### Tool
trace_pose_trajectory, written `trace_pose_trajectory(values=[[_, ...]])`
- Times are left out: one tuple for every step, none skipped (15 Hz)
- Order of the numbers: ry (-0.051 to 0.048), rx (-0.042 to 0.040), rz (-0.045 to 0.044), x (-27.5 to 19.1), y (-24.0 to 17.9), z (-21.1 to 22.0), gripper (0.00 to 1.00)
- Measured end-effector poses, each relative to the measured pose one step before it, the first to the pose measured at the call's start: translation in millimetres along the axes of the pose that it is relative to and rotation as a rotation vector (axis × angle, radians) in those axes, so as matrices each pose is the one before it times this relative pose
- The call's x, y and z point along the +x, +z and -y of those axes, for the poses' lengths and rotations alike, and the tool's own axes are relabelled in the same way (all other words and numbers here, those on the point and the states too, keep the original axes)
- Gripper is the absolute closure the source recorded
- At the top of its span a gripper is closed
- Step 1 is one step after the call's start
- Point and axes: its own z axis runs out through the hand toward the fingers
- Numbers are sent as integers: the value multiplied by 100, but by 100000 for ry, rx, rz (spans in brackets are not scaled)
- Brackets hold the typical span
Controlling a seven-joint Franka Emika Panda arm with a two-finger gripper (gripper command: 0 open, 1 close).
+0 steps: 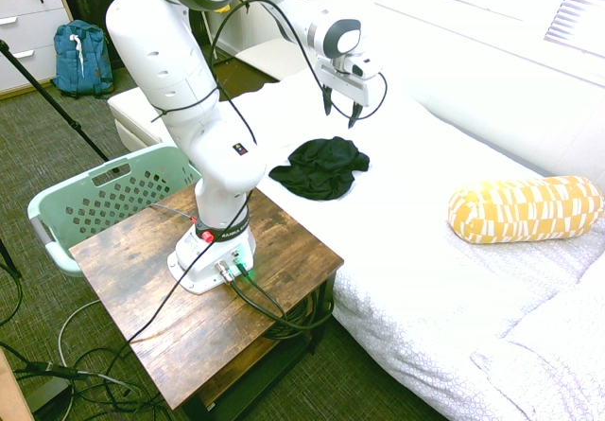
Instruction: Put my clothes in the laundry bag
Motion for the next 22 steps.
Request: trace_pose_trajectory(values=[[-10, -37, 64, 39, 35, 46, 0], [-55, 167, -86, 132, -82, 183, 0], [-304, 173, -119, 106, -93, 313, 0], [-754, 434, -432, 155, -246, 620, 0], [-1092, 373, -309, 178, -198, 1026, 0], [-1282, 290, -415, 287, 69, 1332, 0], [-1585, 44, -764, 461, 447, 1665, 0], [-1082, -965, -596, 651, 1015, 1964, 0], [-1142, -1629, 345, 675, 1274, 1825, 0], [-1523, -1329, 821, 784, 1436, 1851, 0], [-1933, -1383, 885, 794, 1677, 1916, 0], [-1653, -1226, 1019, 782, 1723, 1712, 0], [-1070, -1093, 957, 934, 1779, 1608, 0], [-268, -1049, 1090, 1171, 2102, 1465, 0], [-39, -998, 906, 1186, 2043, 1231, 0], [-172, -1034, 1032, 1104, 2168, 1026, 0], [-71, -994, 1868, 976, 2672, 986, 0], [-204, -626, 1761, 887, 2519, 874, 0], [-440, -958, 1236, 737, 2576, 876, 0], [-272, -1441, 881, 546, 2845, 878, 0], [-397, -642, 1576, 228, 2590, 933, 0], [-518, -274, 1956, 94, 2235, 969, 0]])
